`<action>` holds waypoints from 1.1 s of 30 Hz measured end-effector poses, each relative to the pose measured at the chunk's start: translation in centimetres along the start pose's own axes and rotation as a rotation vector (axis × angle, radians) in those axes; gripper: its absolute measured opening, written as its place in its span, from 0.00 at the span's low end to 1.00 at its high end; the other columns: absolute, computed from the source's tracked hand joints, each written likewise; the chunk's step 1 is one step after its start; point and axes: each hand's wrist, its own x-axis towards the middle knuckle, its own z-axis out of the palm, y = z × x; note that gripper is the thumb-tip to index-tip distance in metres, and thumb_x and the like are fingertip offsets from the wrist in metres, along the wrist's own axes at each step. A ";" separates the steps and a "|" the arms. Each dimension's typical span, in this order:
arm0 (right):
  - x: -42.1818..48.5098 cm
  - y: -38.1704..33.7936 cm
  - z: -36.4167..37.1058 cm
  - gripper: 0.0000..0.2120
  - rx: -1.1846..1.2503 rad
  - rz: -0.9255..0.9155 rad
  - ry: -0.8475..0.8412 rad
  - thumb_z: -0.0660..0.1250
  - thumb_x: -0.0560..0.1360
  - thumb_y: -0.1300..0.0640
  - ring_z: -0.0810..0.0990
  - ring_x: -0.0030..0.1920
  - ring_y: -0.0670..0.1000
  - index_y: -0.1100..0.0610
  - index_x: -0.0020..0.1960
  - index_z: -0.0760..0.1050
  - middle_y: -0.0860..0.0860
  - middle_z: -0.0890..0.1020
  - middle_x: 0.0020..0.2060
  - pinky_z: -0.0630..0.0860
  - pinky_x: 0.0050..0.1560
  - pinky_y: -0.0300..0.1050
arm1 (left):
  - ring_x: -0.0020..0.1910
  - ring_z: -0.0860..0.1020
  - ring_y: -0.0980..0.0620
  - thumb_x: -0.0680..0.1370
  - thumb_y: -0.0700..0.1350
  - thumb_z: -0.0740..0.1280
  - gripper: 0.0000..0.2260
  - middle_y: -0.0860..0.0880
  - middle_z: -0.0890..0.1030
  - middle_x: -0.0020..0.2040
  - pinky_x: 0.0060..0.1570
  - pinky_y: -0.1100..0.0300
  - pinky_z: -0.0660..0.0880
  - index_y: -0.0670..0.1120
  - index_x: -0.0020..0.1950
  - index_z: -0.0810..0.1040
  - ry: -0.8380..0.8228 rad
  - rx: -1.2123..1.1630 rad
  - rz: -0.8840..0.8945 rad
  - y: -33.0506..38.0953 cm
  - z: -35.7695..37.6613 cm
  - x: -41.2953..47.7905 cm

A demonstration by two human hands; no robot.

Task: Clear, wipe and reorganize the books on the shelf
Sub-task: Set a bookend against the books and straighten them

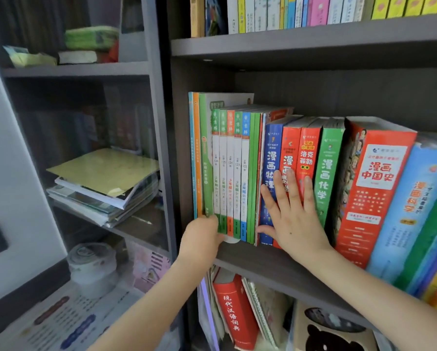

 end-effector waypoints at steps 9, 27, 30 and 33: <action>-0.6 1.0 -2.4 0.44 0.064 -0.045 -0.090 0.67 0.71 0.38 0.45 0.75 0.70 0.61 0.75 0.54 0.67 0.50 0.74 0.39 0.72 0.69 | 0.49 0.79 0.46 0.82 0.56 0.56 0.18 0.46 0.80 0.50 0.40 0.56 0.71 0.44 0.56 0.75 -0.245 0.601 0.353 0.7 -1.9 2.1; -0.1 -0.5 0.8 0.65 0.121 0.008 -0.051 0.62 0.59 0.23 0.38 0.73 0.71 0.70 0.75 0.44 0.71 0.40 0.73 0.34 0.70 0.70 | 0.50 0.78 0.48 0.82 0.42 0.57 0.09 0.50 0.78 0.52 0.40 0.55 0.73 0.48 0.58 0.76 -0.247 0.796 0.590 -0.7 -0.5 4.1; -0.1 -0.6 1.4 0.65 0.101 0.024 -0.032 0.59 0.60 0.22 0.38 0.73 0.71 0.71 0.75 0.43 0.72 0.40 0.72 0.34 0.70 0.70 | 0.53 0.77 0.48 0.80 0.35 0.58 0.14 0.51 0.75 0.56 0.43 0.53 0.74 0.49 0.62 0.71 -0.225 0.794 0.615 -1.2 -0.4 3.3; -0.1 -0.8 1.5 0.64 0.102 0.032 -0.023 0.57 0.61 0.22 0.42 0.73 0.71 0.71 0.75 0.43 0.73 0.39 0.72 0.35 0.70 0.71 | 0.46 0.79 0.48 0.78 0.34 0.60 0.15 0.51 0.75 0.52 0.39 0.54 0.75 0.49 0.60 0.73 -0.142 0.761 0.622 -2.0 0.1 2.6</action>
